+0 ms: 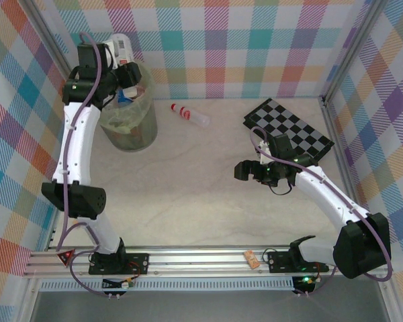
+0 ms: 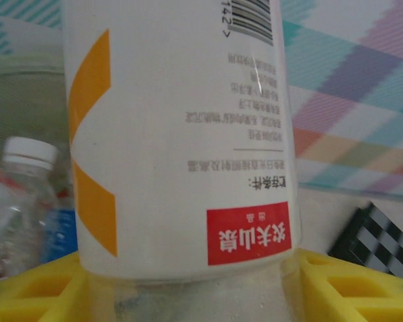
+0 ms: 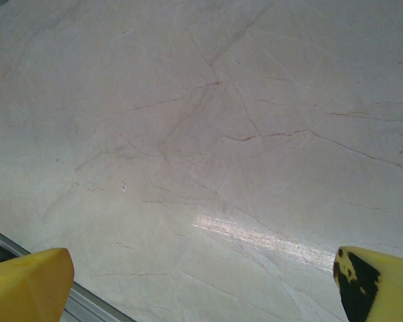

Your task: Put the plastic bottles in the bin

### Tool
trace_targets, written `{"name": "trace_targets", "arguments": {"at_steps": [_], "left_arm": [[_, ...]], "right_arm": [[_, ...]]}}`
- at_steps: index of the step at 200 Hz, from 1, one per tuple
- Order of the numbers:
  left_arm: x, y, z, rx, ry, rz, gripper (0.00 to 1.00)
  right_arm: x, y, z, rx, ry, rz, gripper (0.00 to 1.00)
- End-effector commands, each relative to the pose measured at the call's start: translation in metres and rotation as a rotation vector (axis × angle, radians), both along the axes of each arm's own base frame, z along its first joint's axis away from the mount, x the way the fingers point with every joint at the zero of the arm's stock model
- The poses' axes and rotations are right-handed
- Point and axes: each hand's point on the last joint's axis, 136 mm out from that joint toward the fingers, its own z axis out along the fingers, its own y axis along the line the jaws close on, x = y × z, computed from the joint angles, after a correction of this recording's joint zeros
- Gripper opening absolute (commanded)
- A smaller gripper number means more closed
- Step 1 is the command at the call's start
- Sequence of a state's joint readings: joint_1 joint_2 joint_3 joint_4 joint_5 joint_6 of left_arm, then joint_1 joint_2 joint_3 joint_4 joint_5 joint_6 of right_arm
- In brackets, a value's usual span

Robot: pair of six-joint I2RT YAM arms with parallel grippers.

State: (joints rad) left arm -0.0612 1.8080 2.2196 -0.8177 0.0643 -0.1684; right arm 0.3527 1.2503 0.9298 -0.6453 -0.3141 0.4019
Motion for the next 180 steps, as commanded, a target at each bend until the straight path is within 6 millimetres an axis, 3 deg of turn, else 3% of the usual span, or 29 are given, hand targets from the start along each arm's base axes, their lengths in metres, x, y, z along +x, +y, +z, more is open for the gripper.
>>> {"name": "trace_targets", "arguments": {"at_steps": [1, 30, 60, 77, 94, 107, 129, 159, 180], "left_arm": [[0.016, 0.037, 0.000, 0.017, -0.005, 0.128, 0.48], [0.034, 0.057, -0.013, 0.022, 0.033, 0.164, 0.49], [0.042, 0.054, -0.046, 0.047, 0.138, 0.109, 0.51], [0.043, 0.056, -0.061, 0.068, 0.179, 0.109, 0.57], [0.043, 0.058, -0.065, 0.082, 0.193, 0.116, 0.70], [0.042, 0.057, -0.061, 0.084, 0.180, 0.109, 0.81], [0.038, 0.058, -0.045, 0.095, 0.140, 0.108, 0.88], [0.026, 0.064, -0.015, 0.132, 0.069, 0.138, 0.89], [0.025, 0.063, -0.002, 0.133, 0.012, 0.140, 0.82]], "right_arm": [[-0.003, -0.001, 0.001, -0.011, -0.021, 0.022, 0.99], [-0.003, -0.001, 0.000, -0.010, -0.022, 0.019, 0.99], [-0.004, -0.002, -0.001, -0.012, -0.020, 0.015, 0.99], [-0.003, -0.003, -0.001, -0.018, -0.022, 0.019, 0.99], [-0.004, -0.003, -0.002, -0.022, -0.021, 0.019, 0.99], [-0.004, -0.003, -0.002, -0.024, -0.020, 0.018, 0.99], [-0.003, -0.003, -0.004, -0.022, -0.014, 0.015, 0.99], [-0.002, -0.001, -0.008, -0.016, -0.002, 0.016, 0.99], [-0.001, 0.001, -0.010, -0.010, 0.006, 0.017, 0.99]]}}
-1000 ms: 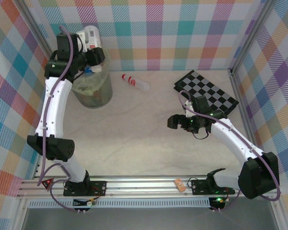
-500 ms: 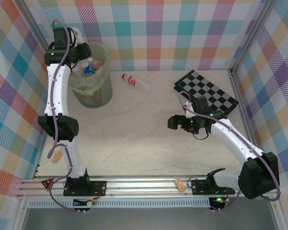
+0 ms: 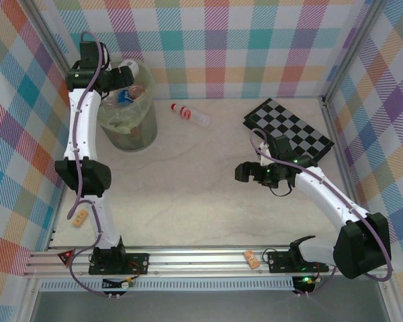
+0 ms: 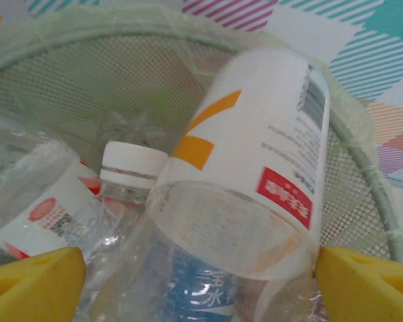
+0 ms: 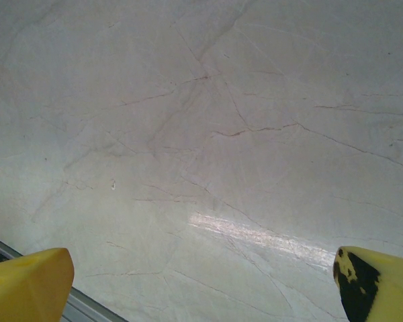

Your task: Put the plastic bottles in the bin

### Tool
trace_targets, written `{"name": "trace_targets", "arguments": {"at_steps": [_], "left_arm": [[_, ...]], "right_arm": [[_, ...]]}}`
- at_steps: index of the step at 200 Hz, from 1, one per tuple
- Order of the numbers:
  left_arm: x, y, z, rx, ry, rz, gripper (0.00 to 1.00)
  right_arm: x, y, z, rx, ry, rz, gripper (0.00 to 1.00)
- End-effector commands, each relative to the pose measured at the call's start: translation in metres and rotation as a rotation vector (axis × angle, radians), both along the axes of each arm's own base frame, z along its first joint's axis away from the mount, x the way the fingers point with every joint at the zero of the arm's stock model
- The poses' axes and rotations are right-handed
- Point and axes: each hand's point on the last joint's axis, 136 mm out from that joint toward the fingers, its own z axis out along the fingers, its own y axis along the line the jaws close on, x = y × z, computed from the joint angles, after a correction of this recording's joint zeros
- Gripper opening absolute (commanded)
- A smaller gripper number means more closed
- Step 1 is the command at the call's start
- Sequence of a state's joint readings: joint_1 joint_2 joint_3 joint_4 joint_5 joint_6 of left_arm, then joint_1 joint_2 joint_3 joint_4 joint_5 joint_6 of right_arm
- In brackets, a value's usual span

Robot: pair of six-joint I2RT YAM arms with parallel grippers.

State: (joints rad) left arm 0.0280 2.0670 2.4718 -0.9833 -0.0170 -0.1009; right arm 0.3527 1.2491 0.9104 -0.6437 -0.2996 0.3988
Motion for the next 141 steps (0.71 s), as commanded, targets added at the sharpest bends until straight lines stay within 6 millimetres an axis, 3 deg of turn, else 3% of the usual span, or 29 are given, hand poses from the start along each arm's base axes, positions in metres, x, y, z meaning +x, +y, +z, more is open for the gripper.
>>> {"name": "trace_targets", "arguments": {"at_steps": [1, 47, 107, 141], "left_arm": [[-0.018, 0.003, 0.060, 0.040, -0.158, 0.009, 0.81], [-0.003, -0.006, 0.050, 0.088, -0.164, 0.001, 0.69], [0.027, -0.032, 0.007, 0.165, -0.084, -0.082, 0.66], [0.024, -0.014, -0.020, 0.246, 0.022, -0.017, 0.62]], "right_arm": [[0.001, 0.004, -0.003, 0.009, -0.003, 0.022, 0.99], [0.001, 0.004, -0.004, 0.009, 0.000, 0.021, 0.99], [0.001, 0.004, -0.006, 0.008, 0.005, 0.018, 0.99], [0.001, 0.004, -0.005, 0.009, 0.004, 0.020, 0.99]]}}
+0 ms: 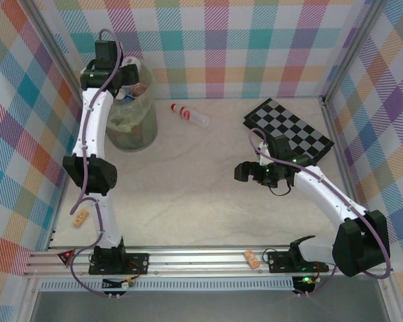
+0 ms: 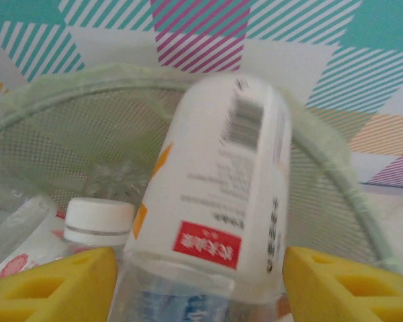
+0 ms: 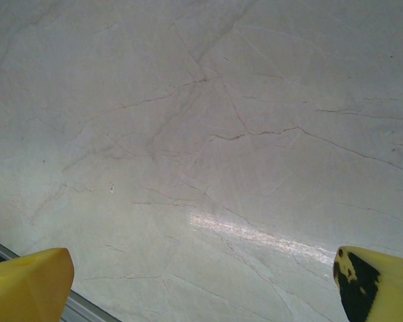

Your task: Put the plastic bottles in the bin

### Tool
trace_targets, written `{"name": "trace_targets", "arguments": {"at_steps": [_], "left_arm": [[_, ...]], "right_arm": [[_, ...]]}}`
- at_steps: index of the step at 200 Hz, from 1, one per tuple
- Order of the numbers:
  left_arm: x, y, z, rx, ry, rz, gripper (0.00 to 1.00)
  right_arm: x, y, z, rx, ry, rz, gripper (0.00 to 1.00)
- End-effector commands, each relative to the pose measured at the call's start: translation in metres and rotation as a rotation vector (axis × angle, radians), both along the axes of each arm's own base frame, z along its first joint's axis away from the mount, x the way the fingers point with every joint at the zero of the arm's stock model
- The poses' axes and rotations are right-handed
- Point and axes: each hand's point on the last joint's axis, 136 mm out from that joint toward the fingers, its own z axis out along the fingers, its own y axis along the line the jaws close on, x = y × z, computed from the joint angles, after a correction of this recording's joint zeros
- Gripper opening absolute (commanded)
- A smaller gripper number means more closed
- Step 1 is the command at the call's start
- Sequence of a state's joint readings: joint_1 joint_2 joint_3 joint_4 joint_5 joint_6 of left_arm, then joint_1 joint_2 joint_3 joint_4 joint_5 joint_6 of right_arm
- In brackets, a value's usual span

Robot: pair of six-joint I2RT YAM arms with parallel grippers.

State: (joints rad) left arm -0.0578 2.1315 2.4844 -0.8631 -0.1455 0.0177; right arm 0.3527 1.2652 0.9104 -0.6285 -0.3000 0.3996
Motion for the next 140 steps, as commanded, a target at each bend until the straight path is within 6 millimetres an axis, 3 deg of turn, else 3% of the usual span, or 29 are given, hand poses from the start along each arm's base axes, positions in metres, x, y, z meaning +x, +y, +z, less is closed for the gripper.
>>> {"name": "trace_targets", "arguments": {"at_steps": [1, 37, 64, 140], "left_arm": [[-0.008, 0.012, -0.016, 0.078, 0.080, 0.045, 0.62], [-0.021, 0.027, -0.036, 0.108, 0.173, 0.088, 0.54], [-0.030, 0.025, -0.032, 0.081, 0.171, 0.082, 0.53], [-0.053, 0.001, 0.041, -0.076, -0.006, 0.003, 0.61]], "right_arm": [[-0.003, 0.003, -0.002, 0.008, 0.004, 0.020, 0.99], [-0.001, 0.005, -0.003, 0.013, 0.008, 0.023, 0.99], [0.001, 0.006, -0.002, 0.018, 0.007, 0.024, 0.99], [0.009, 0.011, 0.012, 0.036, -0.056, 0.051, 0.99]]}}
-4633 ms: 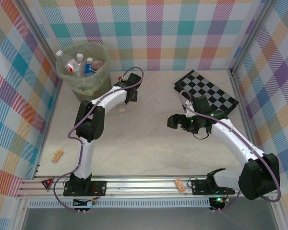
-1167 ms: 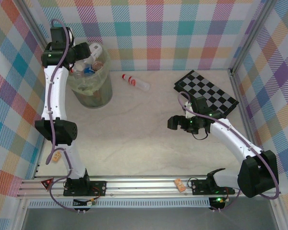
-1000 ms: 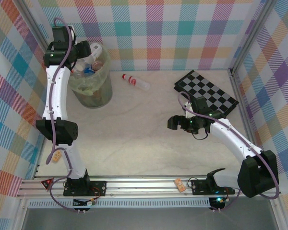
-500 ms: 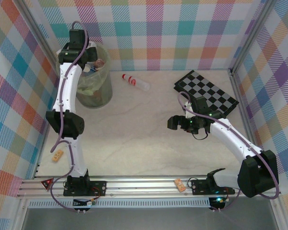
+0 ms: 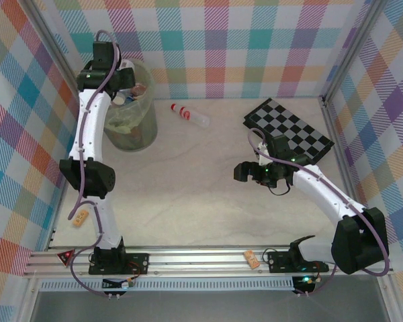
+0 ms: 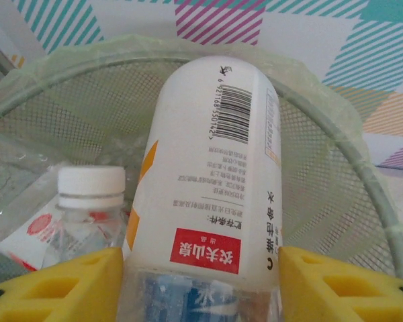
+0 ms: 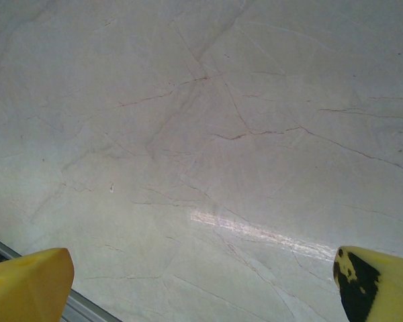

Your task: Put the plastic bottles in the bin

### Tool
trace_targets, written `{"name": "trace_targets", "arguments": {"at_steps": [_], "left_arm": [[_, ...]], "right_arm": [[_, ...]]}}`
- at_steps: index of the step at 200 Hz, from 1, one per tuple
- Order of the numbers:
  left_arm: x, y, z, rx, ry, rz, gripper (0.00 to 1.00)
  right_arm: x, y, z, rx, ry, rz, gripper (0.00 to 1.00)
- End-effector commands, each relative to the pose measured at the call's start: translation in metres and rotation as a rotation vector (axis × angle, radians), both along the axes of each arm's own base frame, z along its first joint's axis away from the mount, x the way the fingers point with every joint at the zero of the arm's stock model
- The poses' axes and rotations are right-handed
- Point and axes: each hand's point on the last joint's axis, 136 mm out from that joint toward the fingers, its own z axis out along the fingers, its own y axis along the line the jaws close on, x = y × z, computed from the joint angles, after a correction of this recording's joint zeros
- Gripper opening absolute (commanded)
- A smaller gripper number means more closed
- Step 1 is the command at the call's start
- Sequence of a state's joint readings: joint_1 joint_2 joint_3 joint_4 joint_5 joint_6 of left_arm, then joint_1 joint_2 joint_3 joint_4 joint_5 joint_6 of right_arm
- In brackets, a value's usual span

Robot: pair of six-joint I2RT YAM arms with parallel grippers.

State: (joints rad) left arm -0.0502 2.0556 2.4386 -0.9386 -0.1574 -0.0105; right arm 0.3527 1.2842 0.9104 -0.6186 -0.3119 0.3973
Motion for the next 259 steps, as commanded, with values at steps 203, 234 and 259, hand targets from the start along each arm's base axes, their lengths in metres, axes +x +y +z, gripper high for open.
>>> {"name": "trace_targets", "arguments": {"at_steps": [203, 234, 259], "left_arm": [[-0.173, -0.040, 0.039, -0.229, -0.105, -0.094, 0.76], [-0.212, -0.070, 0.027, -0.324, -0.118, -0.155, 0.75], [-0.234, -0.096, 0.014, -0.350, -0.103, -0.203, 0.75]], "right_arm": [[0.179, 0.073, 0.051, -0.032, -0.584, 0.352, 0.99], [0.234, 0.104, 0.039, 0.091, -0.536, 0.275, 0.99], [0.275, 0.117, 0.023, 0.131, -0.483, 0.188, 0.99]]}}
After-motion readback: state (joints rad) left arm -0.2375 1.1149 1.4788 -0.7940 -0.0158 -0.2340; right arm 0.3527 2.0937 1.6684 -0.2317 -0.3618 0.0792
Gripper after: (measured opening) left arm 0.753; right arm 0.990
